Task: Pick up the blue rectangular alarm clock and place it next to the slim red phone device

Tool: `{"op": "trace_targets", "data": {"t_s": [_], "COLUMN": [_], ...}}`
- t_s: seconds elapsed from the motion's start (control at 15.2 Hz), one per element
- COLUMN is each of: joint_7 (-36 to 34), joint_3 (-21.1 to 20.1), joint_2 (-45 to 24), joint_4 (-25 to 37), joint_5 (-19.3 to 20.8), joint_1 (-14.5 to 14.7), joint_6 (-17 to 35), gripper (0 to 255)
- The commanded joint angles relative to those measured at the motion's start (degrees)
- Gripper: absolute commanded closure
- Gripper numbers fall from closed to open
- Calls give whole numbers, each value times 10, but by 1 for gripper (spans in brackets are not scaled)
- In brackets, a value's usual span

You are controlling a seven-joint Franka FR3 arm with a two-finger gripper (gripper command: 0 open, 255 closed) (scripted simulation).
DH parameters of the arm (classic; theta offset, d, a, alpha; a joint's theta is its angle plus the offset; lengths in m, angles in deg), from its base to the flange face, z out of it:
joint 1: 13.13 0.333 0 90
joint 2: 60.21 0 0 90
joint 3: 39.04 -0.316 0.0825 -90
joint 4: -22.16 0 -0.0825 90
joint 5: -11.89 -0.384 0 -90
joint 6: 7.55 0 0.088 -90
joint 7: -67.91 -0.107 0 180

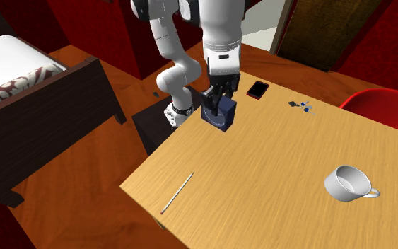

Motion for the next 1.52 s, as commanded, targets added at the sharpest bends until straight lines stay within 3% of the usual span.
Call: {"op": "trace_targets", "data": {"t_s": [0.0, 0.73, 1.45], "joint_7": [-28, -180, -334], "joint_3": [-22, -148, -278], "joint_2": [17, 83, 73], "joint_4": [-16, -71, -51], "joint_5": [-5, -54, -114], "joint_1": [6, 45, 86], "joint_6": [-1, -11, -9], "gripper": [255, 255, 255]}}
